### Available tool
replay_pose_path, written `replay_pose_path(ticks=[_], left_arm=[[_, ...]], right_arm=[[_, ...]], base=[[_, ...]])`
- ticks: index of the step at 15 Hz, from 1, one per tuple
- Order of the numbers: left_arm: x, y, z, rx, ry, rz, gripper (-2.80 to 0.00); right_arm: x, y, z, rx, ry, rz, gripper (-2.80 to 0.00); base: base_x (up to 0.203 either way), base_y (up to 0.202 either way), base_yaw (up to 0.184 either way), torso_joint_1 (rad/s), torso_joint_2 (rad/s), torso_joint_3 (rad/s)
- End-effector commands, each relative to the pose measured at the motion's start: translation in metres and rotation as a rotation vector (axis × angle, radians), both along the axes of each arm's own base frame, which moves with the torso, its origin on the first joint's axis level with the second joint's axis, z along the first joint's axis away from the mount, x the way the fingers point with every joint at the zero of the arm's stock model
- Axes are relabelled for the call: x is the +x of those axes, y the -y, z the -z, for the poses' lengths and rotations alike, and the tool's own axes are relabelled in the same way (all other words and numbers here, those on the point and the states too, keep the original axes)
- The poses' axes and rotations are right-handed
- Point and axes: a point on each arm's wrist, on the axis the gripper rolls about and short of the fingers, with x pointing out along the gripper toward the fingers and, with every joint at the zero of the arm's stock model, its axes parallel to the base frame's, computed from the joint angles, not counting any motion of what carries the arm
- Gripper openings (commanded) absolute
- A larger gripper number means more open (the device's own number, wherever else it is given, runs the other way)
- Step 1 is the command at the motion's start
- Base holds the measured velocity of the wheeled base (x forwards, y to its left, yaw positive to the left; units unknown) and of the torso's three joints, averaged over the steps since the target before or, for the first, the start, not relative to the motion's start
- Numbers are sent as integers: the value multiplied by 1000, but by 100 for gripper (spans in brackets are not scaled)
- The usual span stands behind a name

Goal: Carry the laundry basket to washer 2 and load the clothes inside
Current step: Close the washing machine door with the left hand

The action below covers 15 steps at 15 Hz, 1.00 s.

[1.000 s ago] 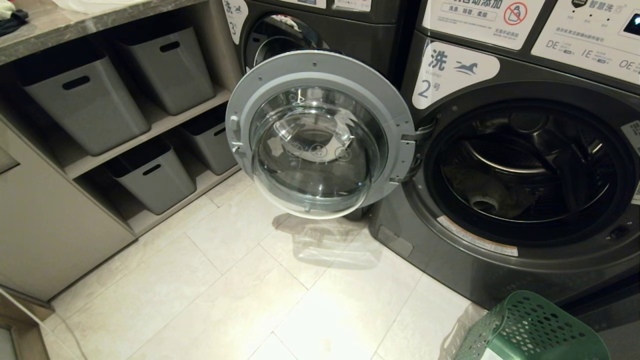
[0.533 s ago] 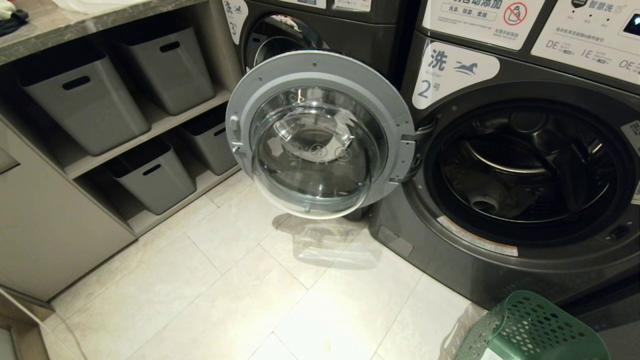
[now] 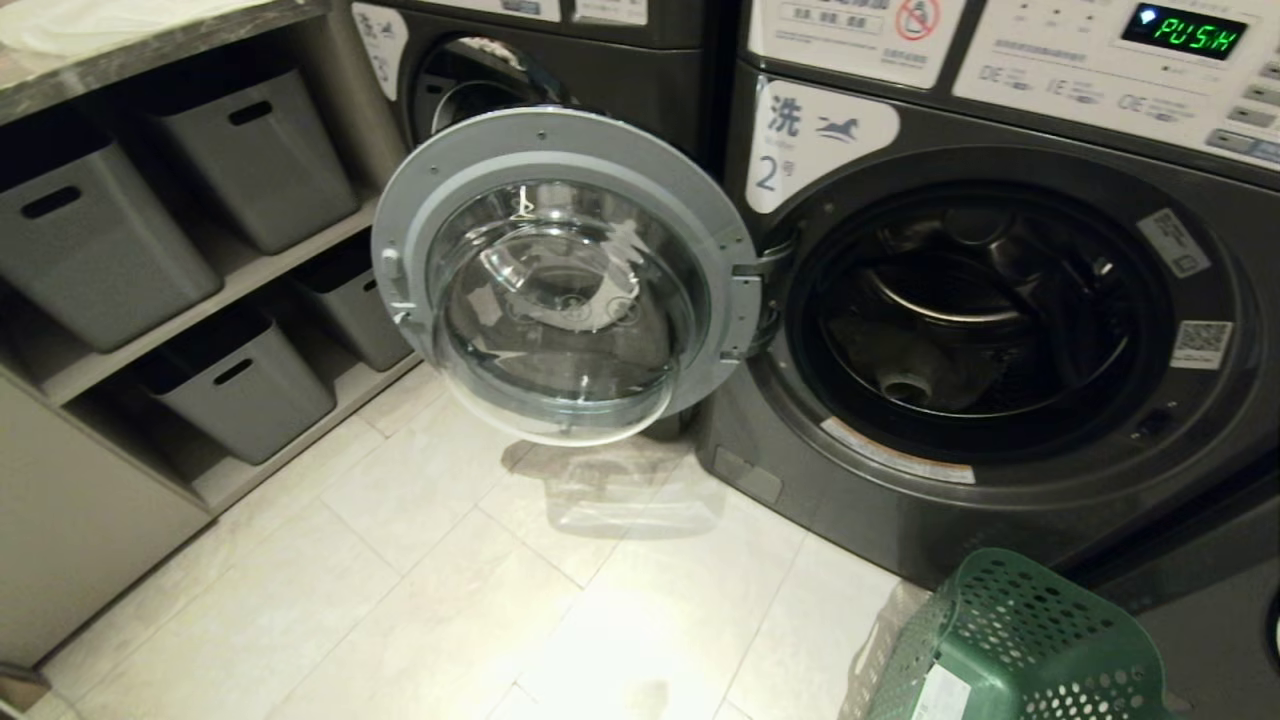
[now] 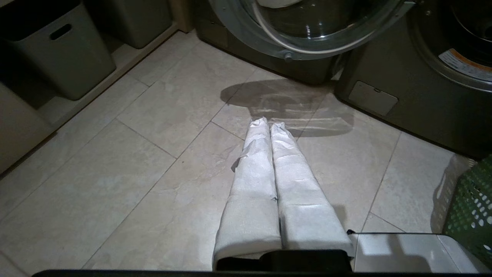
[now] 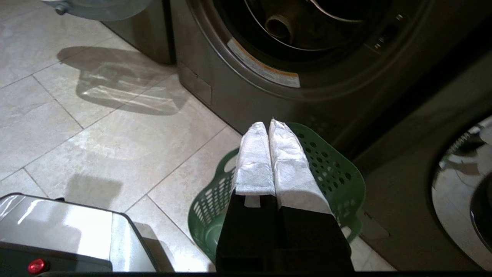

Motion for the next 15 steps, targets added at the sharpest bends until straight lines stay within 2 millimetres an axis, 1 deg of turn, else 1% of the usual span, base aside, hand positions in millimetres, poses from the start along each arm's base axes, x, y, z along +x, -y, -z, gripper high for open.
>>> replay_pose_path(ticks=[1, 13, 15], left_arm=[[0, 0, 0, 0, -4, 0, -280], [0, 0, 0, -8, -2, 0, -280], [0, 0, 0, -8, -2, 0, -280]], right_arm=[[0, 0, 0, -1, -3, -1, -280], [0, 0, 0, 1, -2, 1, -280], [0, 0, 0, 1, -1, 1, -280]], base=[[-1, 9, -178, -2, -2, 2], [-1, 9, -175, 1, 2, 2], [-2, 6, -137, 5, 2, 0]])
